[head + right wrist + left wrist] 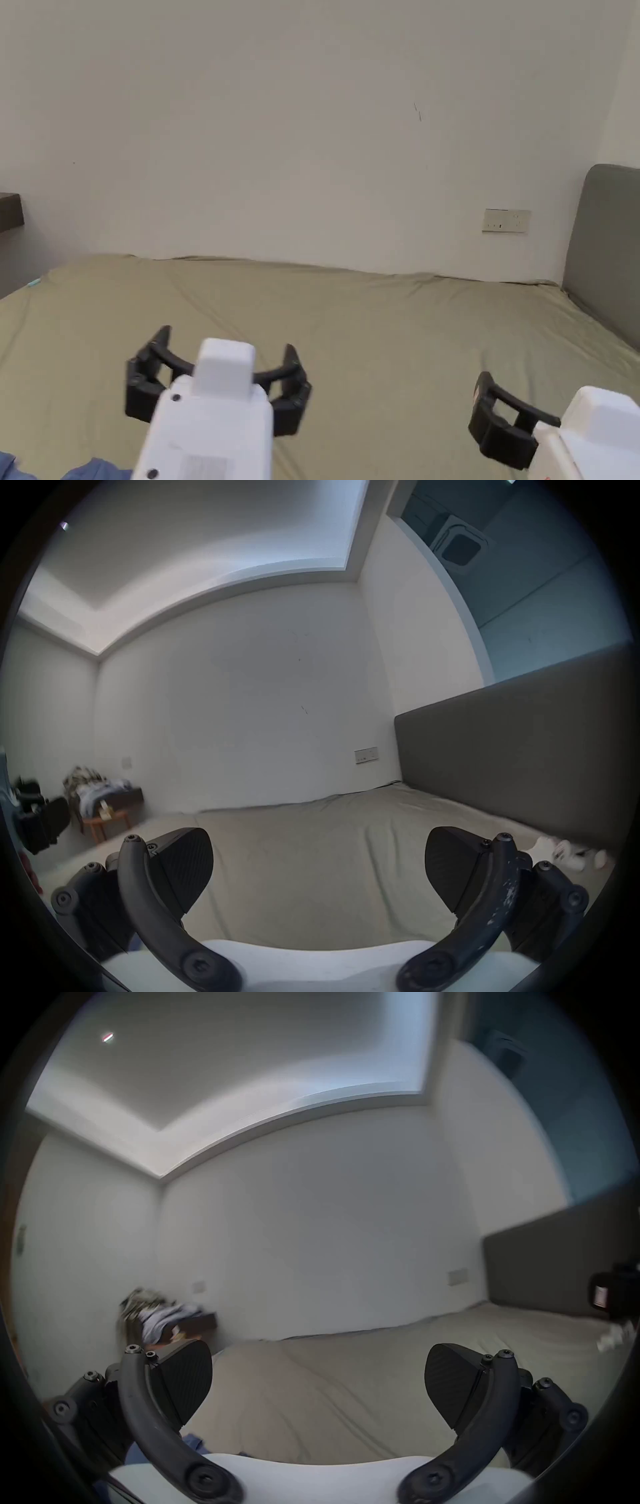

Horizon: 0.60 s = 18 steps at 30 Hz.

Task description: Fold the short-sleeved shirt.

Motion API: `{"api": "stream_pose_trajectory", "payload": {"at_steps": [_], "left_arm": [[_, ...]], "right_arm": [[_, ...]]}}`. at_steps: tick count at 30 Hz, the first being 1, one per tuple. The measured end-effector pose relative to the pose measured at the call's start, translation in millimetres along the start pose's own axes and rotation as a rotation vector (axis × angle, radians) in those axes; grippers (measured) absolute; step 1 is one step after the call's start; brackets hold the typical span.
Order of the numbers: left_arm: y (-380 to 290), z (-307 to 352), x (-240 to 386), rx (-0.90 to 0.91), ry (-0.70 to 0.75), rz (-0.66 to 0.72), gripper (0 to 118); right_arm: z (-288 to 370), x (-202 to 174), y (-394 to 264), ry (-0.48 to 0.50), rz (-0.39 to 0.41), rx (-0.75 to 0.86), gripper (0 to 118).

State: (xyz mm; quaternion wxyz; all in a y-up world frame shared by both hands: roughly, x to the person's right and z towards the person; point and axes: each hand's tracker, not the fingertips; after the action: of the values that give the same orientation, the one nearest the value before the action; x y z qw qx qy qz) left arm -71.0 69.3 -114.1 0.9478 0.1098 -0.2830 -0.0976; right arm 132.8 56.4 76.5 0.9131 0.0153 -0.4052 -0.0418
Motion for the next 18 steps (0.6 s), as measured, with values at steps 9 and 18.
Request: {"api": "stream_pose_trajectory", "payload": {"at_steps": [9, 18], "left_arm": [[-27, 1, -13, -0.179, -0.032, 0.329, 118], [-20, 2, -13, -0.133, -0.043, 0.283, 118]], "right_arm": [[2, 1, -23, -0.003, 0.17, -0.05, 118], [2, -1, -26, 0.006, 0.137, -0.063, 118]]}}
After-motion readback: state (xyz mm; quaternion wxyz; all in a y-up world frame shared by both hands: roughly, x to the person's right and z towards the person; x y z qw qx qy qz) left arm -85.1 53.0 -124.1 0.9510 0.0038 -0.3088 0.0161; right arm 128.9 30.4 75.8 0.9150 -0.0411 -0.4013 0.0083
